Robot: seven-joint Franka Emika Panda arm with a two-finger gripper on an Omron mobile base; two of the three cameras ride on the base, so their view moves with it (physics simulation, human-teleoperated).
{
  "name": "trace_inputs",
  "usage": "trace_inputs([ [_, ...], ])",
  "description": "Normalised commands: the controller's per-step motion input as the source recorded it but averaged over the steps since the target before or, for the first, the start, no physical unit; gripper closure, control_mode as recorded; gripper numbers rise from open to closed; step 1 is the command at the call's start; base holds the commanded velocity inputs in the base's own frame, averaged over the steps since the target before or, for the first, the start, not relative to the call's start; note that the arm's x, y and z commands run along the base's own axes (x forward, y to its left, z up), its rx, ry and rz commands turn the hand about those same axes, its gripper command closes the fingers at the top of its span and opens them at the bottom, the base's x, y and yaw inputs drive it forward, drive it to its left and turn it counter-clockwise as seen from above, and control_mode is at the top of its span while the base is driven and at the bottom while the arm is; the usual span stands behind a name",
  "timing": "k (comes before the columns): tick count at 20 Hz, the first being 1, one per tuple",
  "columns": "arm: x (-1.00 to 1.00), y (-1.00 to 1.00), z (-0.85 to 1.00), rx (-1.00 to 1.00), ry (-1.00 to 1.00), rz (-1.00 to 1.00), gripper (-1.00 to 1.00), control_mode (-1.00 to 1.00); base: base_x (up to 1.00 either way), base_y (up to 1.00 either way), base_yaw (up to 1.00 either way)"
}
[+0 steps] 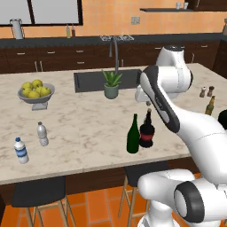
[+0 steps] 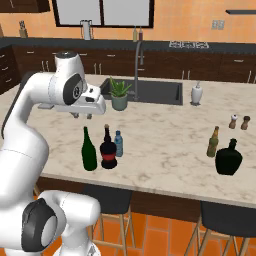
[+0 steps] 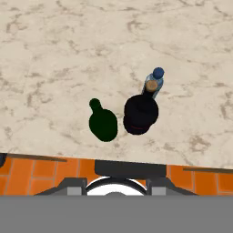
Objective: Move the plastic bottles in the middle to the plastics group, and the glass bottles in the middle to the glass group.
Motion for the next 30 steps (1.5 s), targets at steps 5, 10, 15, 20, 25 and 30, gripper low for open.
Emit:
trace_inputs([
  [5,-0.16,-0.05,-0.22,-0.01,0.01,0.0,-1.0,-1.0,0.0,0.0,0.0],
  [10,0.01,0.23,-0.6,0.04,0.01,-0.12,-1.0,-1.0,0.0,0.0,0.0],
  [15,0.54,0.35,-0.3,0.09,0.0,-0.13,-1.0,-1.0,0.0,0.0,0.0],
  [20,0.64,0.28,-0.29,-0.01,0.0,-0.05,-1.0,-1.0,0.0,0.0,0.0],
  [25,0.39,0.05,-0.29,-0.11,0.1,0.0,-1.0,-1.0,0.0,0.0,0.0],
  [30,0.02,0.0,-0.26,-0.13,0.11,0.0,-1.0,-1.0,0.0,0.0,0.0],
])
